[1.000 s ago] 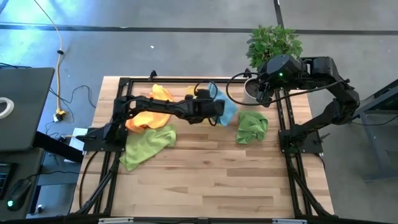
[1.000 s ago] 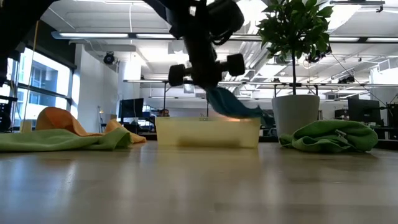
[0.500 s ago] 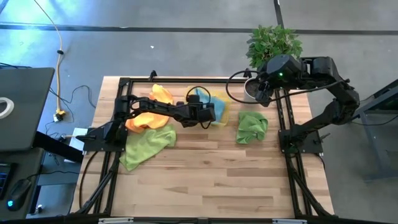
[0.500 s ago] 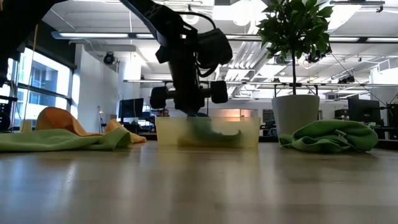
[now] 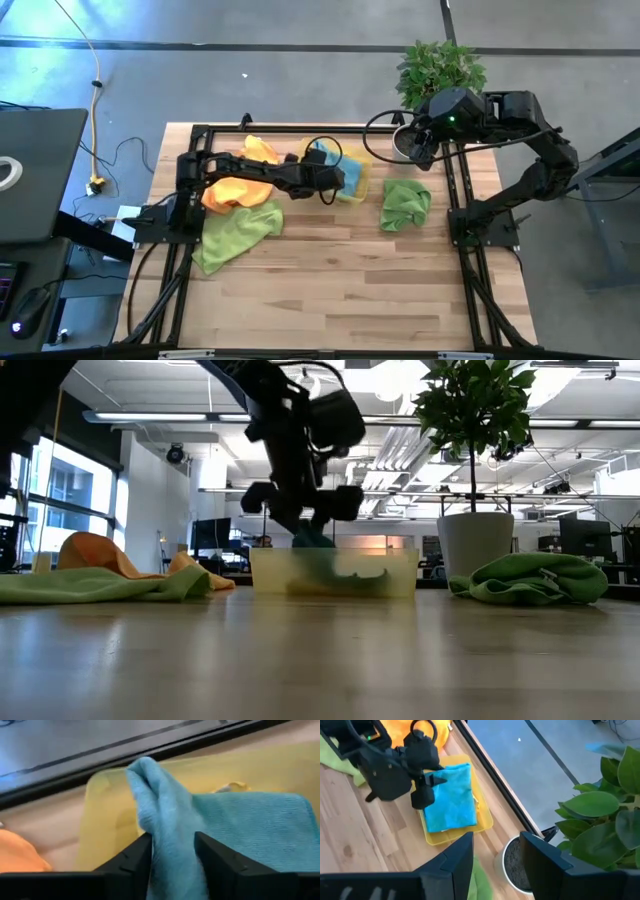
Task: Fold microfiber towels
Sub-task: Put the folded blue microfiber towel into the yellow bin, then fold the right green microfiber towel
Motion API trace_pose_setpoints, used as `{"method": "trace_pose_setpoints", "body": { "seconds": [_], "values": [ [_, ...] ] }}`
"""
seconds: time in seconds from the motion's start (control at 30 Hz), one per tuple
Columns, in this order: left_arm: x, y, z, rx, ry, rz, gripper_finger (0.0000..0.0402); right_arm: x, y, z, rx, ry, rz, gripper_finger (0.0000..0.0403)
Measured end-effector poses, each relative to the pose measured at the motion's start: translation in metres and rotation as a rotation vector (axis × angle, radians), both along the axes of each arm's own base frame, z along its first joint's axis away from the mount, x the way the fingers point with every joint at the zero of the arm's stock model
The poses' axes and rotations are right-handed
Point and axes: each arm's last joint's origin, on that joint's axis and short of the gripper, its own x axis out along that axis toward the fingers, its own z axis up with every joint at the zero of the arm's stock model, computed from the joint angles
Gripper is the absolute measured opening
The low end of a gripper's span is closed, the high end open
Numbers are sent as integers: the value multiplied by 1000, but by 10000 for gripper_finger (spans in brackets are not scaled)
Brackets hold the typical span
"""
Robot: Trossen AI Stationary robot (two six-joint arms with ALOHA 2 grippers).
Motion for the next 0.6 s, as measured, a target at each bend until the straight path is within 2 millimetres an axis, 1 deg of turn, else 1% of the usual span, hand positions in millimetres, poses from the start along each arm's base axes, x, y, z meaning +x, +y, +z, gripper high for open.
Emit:
{"method": "trace_pose_setpoints", "body": {
  "seconds": [0.1,0.2,0.37,0.43,0.53,0.6],
  "values": [
    [-8,-1,19,-6,10,-24,167,-1,0,-1,18,4,-19,153],
    [-16,-1,37,-1,32,-48,184,0,0,-2,41,-5,-33,153],
    [-25,-2,60,-27,25,-131,195,4,4,-5,148,-25,3,153],
    [-29,-2,72,-52,2,-174,194,9,6,-8,173,-18,21,153],
    [-36,-6,87,-97,-26,-253,189,17,10,-23,211,38,19,153],
    [-40,-9,99,-108,-40,-313,185,21,14,-41,272,98,22,153]
  ]
}}
